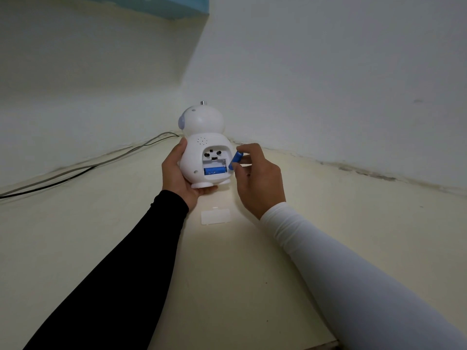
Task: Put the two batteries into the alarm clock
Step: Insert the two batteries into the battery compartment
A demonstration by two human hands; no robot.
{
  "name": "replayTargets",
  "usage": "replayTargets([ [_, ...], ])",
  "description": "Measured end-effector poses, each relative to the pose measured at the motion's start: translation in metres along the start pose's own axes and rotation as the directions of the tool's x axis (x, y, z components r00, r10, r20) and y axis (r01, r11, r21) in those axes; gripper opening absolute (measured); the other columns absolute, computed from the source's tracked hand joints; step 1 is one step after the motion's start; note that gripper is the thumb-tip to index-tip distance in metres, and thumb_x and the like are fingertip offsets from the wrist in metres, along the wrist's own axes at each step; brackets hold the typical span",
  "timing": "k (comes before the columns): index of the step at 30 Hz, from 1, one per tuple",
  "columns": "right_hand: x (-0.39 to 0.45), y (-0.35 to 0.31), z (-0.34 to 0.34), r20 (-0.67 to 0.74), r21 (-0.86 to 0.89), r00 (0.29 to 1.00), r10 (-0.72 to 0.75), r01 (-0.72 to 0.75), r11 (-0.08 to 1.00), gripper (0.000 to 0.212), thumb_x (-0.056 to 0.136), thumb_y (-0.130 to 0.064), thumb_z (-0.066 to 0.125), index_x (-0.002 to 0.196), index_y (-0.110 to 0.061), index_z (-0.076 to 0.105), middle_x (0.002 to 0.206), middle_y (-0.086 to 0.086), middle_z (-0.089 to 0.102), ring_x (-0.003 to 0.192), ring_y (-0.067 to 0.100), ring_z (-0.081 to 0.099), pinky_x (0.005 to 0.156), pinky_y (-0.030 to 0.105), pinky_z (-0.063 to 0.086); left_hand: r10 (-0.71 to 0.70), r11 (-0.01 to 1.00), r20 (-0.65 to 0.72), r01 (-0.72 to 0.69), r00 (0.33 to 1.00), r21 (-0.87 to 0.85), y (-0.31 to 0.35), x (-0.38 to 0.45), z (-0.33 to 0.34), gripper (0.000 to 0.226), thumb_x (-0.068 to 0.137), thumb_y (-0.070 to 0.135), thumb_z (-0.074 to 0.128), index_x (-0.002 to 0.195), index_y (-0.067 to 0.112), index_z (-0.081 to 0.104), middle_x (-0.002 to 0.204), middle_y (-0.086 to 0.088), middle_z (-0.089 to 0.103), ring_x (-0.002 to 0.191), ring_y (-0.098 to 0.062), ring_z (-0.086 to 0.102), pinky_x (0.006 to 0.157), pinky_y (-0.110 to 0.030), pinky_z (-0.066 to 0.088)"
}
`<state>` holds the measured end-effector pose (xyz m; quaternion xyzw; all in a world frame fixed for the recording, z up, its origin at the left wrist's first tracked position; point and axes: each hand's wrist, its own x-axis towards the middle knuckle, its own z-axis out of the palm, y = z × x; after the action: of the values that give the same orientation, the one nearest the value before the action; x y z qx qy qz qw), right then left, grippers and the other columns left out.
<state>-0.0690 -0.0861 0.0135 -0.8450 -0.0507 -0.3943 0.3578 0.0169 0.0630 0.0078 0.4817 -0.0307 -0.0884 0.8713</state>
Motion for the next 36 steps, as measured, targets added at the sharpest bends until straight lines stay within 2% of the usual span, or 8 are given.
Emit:
replayTargets([
  [3,-0.001,0.0,0.002,-0.03,0.031,0.999,-0.028,0.029,0.999,0.018,0.093,-0.012,0.058,0.109,-0.018,0.051,0.095,-0.001,0.073,0.084,0.025,0.068,0.076,0.043,0.056,0.004,1.0,0.003,-0.004,1.0,0.015,0.0,0.0,0.0,0.066,0.092,0.063,0.059,0.143,0.023,0.07,0.133,-0.013,0.078,0.105,-0.038,0.077,0.098,-0.055,0.054],
  [8,0.0,-0.001,0.005,0.001,0.003,0.999,-0.048,0.048,0.999,0.01,0.094,-0.012,0.057,0.103,-0.013,0.051,0.093,0.001,0.073,0.082,0.029,0.067,0.073,0.046,0.056,-0.001,0.997,0.028,-0.001,1.0,0.071,0.0,-0.001,0.001,0.047,0.095,0.064,0.056,0.114,0.027,0.077,0.109,-0.009,0.083,0.092,-0.034,0.078,0.092,-0.051,0.054],
  [13,0.0,-0.002,0.009,0.045,-0.099,0.994,-0.101,0.105,0.99,0.006,0.098,-0.015,0.05,0.104,-0.013,0.051,0.088,0.007,0.073,0.071,0.031,0.064,0.066,0.044,0.054,-0.004,0.998,0.033,0.002,0.999,0.067,-0.001,0.001,0.001,0.051,0.093,0.065,0.058,0.121,0.027,0.076,0.113,-0.01,0.081,0.102,-0.038,0.075,0.103,-0.059,0.051],
  [18,0.001,-0.003,0.011,0.076,-0.195,0.993,-0.091,0.104,0.975,0.01,0.101,-0.021,0.045,0.106,-0.014,0.051,0.078,0.006,0.068,0.061,0.03,0.058,0.059,0.045,0.053,-0.02,0.999,0.061,0.017,0.998,0.047,-0.002,0.003,0.0,0.049,0.094,0.064,0.057,0.118,0.026,0.077,0.111,-0.01,0.082,0.099,-0.036,0.076,0.113,-0.067,0.044],
  [21,-0.001,-0.005,0.012,0.06,-0.227,0.989,-0.137,0.147,0.963,0.012,0.1,-0.021,0.046,0.106,-0.013,0.054,0.08,0.006,0.068,0.063,0.031,0.058,0.058,0.044,0.052,-0.021,0.999,0.076,0.018,0.997,0.04,-0.002,0.004,0.0,0.047,0.094,0.063,0.058,0.116,0.027,0.077,0.109,-0.01,0.082,0.097,-0.036,0.076,0.112,-0.071,0.044],
  [25,0.0,-0.003,0.015,-0.004,-0.212,0.975,-0.22,0.214,0.953,0.014,0.097,-0.019,0.053,0.107,-0.014,0.062,0.091,0.006,0.07,0.071,0.029,0.062,0.059,0.044,0.055,-0.021,0.999,0.081,0.018,0.996,0.038,-0.002,0.004,0.0,0.046,0.095,0.063,0.058,0.115,0.027,0.077,0.106,-0.008,0.082,0.091,-0.033,0.077,0.11,-0.068,0.046],
  [31,-0.001,-0.001,0.018,-0.043,-0.186,0.95,-0.308,0.296,0.937,0.022,0.091,-0.012,0.06,0.11,-0.011,0.07,0.103,0.008,0.072,0.086,0.03,0.067,0.068,0.042,0.058,-0.027,0.998,0.084,0.023,0.996,0.052,-0.002,0.004,0.0,0.049,0.093,0.064,0.059,0.12,0.026,0.076,0.115,-0.01,0.079,0.104,-0.036,0.073,0.111,-0.068,0.045],
  [36,0.0,-0.001,0.022,0.0,-0.243,0.933,-0.361,0.35,0.905,0.021,0.089,-0.013,0.061,0.108,-0.014,0.07,0.105,0.005,0.07,0.087,0.031,0.064,0.064,0.043,0.057,-0.033,0.999,0.082,0.029,0.996,0.041,-0.002,0.004,0.0,0.048,0.093,0.062,0.06,0.119,0.025,0.076,0.114,-0.01,0.078,0.106,-0.036,0.07,0.1,-0.059,0.048],
])
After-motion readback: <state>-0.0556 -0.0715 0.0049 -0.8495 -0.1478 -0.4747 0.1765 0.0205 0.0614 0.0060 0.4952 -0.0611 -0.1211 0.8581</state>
